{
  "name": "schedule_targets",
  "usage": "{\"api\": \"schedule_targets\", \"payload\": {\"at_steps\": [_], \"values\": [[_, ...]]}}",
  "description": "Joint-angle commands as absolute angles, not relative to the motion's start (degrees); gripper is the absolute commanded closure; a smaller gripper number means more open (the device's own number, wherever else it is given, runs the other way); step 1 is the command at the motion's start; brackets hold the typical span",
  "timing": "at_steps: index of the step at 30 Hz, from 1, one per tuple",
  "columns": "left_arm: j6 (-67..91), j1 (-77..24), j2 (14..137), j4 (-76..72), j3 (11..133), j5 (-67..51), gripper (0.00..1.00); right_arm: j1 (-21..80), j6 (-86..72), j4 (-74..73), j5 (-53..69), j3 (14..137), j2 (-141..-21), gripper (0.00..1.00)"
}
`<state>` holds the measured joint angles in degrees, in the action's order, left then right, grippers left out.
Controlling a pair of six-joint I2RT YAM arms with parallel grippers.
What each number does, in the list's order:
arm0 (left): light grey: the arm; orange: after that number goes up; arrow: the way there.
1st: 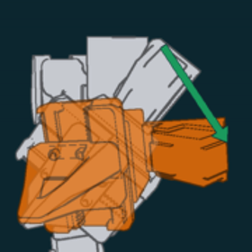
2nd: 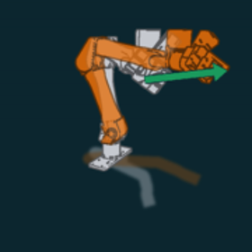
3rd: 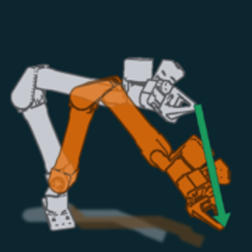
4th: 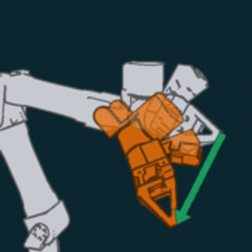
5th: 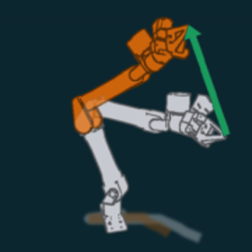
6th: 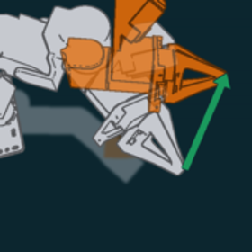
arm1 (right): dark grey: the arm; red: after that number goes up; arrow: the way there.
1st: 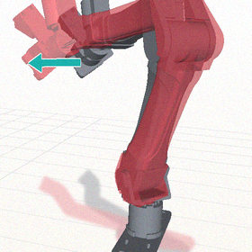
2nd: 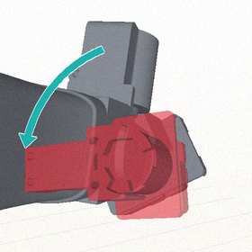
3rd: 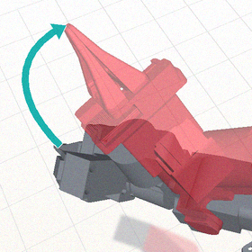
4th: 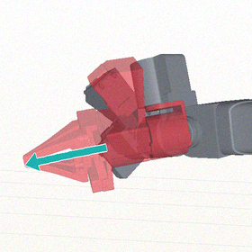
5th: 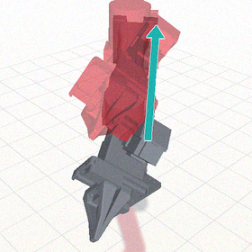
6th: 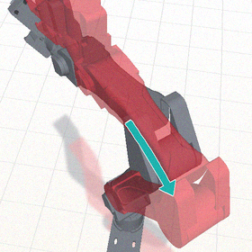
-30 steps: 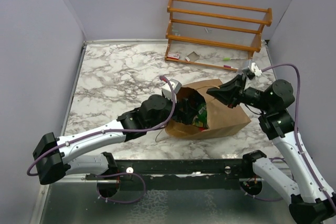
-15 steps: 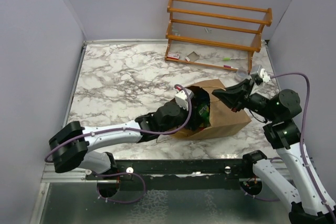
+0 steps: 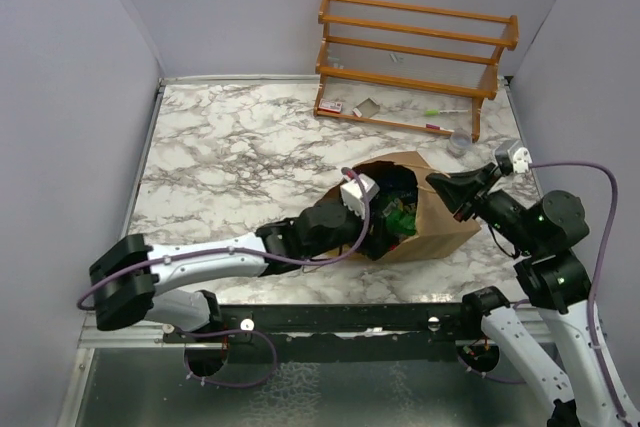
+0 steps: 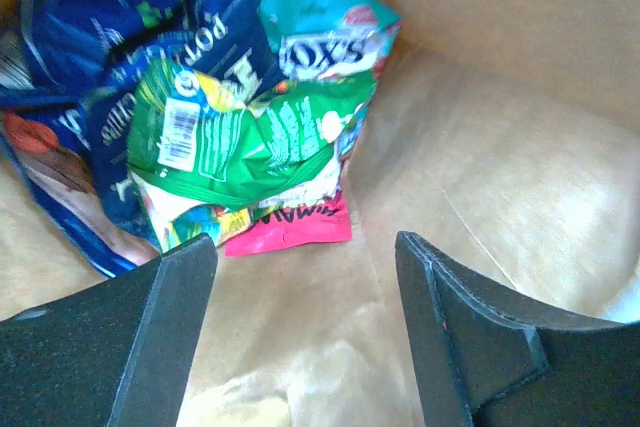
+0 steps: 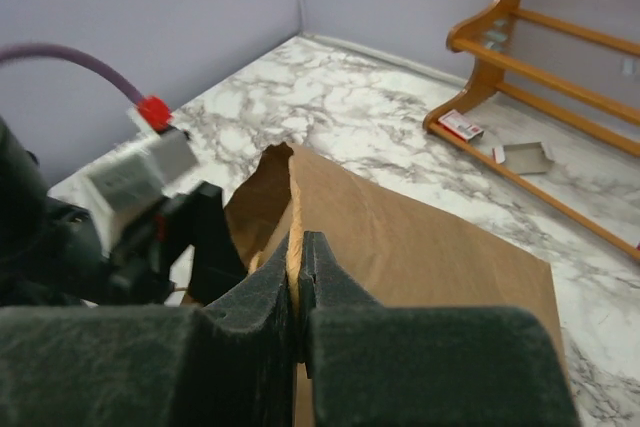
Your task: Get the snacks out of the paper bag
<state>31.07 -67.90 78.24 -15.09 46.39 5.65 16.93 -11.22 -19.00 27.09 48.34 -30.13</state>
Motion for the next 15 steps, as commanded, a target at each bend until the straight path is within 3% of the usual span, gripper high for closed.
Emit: {"api": "schedule_targets", "payload": {"at_steps": [1,10,15], "values": [[26.65,-67.95,67.05,-9.08,45.44,9.71,0.22,17.05,-11.49,-15.76,20.15,47.29,-28.63,0.98],[32.28,-66.09,47.96,8.57,39.33,22.76,0.02,17.05,-10.08,-12.43,18.24,49.87,-33.86,0.98],[40.46,-56.88,45.96,7.23,34.27,15.04,0.01,17.05,-9.2,-12.13,16.8,49.68,-33.09,0.98]]}}
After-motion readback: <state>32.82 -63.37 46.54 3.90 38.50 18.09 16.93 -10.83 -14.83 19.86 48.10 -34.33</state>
